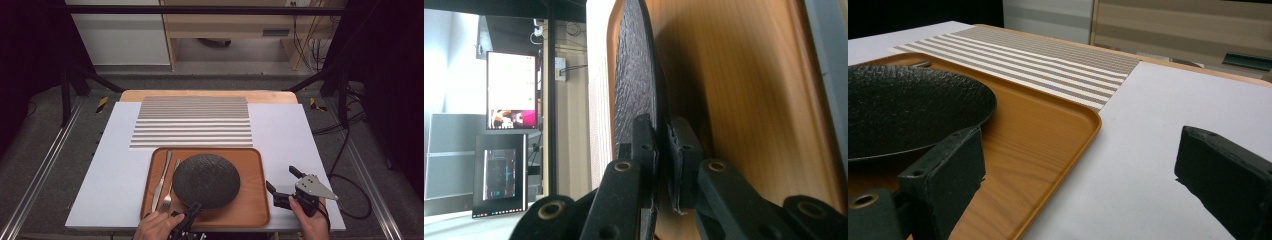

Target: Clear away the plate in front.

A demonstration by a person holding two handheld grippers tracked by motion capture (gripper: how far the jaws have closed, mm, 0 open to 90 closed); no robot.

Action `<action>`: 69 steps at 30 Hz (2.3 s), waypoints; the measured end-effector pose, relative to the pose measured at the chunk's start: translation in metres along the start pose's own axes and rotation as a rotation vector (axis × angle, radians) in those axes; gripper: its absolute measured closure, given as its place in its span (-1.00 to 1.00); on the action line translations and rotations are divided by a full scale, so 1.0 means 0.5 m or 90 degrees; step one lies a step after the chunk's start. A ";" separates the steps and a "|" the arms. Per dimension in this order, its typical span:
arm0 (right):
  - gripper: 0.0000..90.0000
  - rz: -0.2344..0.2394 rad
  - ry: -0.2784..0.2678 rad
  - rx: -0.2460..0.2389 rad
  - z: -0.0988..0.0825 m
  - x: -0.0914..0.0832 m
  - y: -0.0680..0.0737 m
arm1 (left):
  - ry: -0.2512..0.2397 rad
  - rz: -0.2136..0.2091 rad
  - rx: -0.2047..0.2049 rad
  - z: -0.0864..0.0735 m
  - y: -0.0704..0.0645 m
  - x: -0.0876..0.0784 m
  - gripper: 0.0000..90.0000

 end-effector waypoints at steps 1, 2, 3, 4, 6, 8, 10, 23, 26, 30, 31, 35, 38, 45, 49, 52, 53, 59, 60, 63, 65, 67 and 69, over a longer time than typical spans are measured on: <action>-0.87 0.001 0.000 0.000 0.000 0.000 0.000 | 0.001 -0.003 -0.002 0.000 -0.001 0.001 0.86; -0.87 0.001 0.000 0.000 0.000 0.000 0.001 | 0.000 -0.006 -0.004 0.000 -0.003 0.001 0.87; -0.87 0.000 0.001 0.000 0.000 0.000 0.000 | -0.001 -0.005 -0.003 0.000 -0.003 0.002 0.87; -0.87 0.000 0.001 -0.001 0.000 0.001 0.001 | 0.001 -0.008 -0.003 0.000 -0.004 0.002 0.87; -0.87 0.000 0.001 -0.002 -0.001 0.001 0.001 | 0.002 -0.012 -0.004 0.000 -0.005 0.005 0.88; -0.87 0.000 0.002 -0.003 -0.001 0.001 0.001 | 0.002 -0.024 -0.009 -0.002 -0.011 0.008 0.90; -0.87 -0.001 0.002 -0.003 -0.001 0.001 0.001 | 0.006 -0.036 -0.006 -0.003 -0.018 0.011 0.92; -0.87 0.000 0.007 -0.002 -0.004 0.003 0.001 | 0.021 -0.086 -0.004 -0.012 -0.033 0.017 0.90; -0.87 0.000 0.010 -0.003 -0.005 0.004 0.001 | 0.025 -0.099 0.007 -0.013 -0.042 0.020 0.85; -0.87 0.000 0.011 -0.004 -0.005 0.005 0.001 | 0.016 -0.114 -0.004 -0.014 -0.042 0.022 0.84; -0.87 0.000 0.011 -0.003 -0.006 0.005 0.001 | 0.015 -0.117 -0.006 -0.014 -0.043 0.022 0.82; -0.87 0.000 0.013 -0.002 -0.007 0.006 0.001 | 0.001 -0.130 -0.048 -0.014 -0.040 0.026 0.69; -0.86 0.000 0.015 -0.002 -0.008 0.007 0.002 | -0.001 -0.115 -0.084 -0.017 -0.028 0.031 0.39; -0.86 0.000 0.016 -0.003 -0.009 0.007 0.001 | -0.020 -0.116 -0.138 -0.017 -0.018 0.034 -0.10; -0.87 -0.001 0.018 -0.005 -0.010 0.009 0.001 | -0.044 -0.122 -0.171 -0.010 -0.005 0.026 -0.26; -0.87 0.000 0.019 -0.006 -0.010 0.009 0.002 | -0.060 -0.130 -0.198 -0.005 0.000 0.024 -0.38; -0.86 0.000 0.019 -0.006 -0.010 0.009 0.002 | -0.066 -0.133 -0.205 -0.003 0.002 0.022 -0.40; -0.87 -0.002 0.021 -0.008 -0.010 0.009 0.002 | -0.118 -0.144 -0.279 0.014 0.023 0.013 -0.58; -0.87 -0.002 0.020 -0.008 -0.010 0.009 0.002 | -0.122 -0.146 -0.293 0.014 0.026 0.013 -0.59; -0.87 -0.001 0.021 -0.007 -0.011 0.009 0.003 | -0.136 -0.152 -0.340 0.010 0.039 0.013 -0.62; -0.86 -0.001 0.022 -0.007 -0.011 0.010 0.004 | -0.139 -0.147 -0.367 0.004 0.048 0.013 -0.64; -0.86 -0.001 0.022 -0.009 -0.011 0.010 0.004 | -0.139 -0.135 -0.385 -0.002 0.056 0.013 -0.66; -0.86 0.000 0.021 -0.008 -0.010 0.010 0.004 | -0.137 -0.130 -0.396 -0.007 0.060 0.015 -0.68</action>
Point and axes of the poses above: each handheld gripper's, and its own axes: x roughly forward along the jaws, z roughly out of its top, y roughly to its left, the point moved 10 cm from there along x, roughly forward along the jaws, and after that the axes turned 10 degrees about y, right-handed, at the moved point
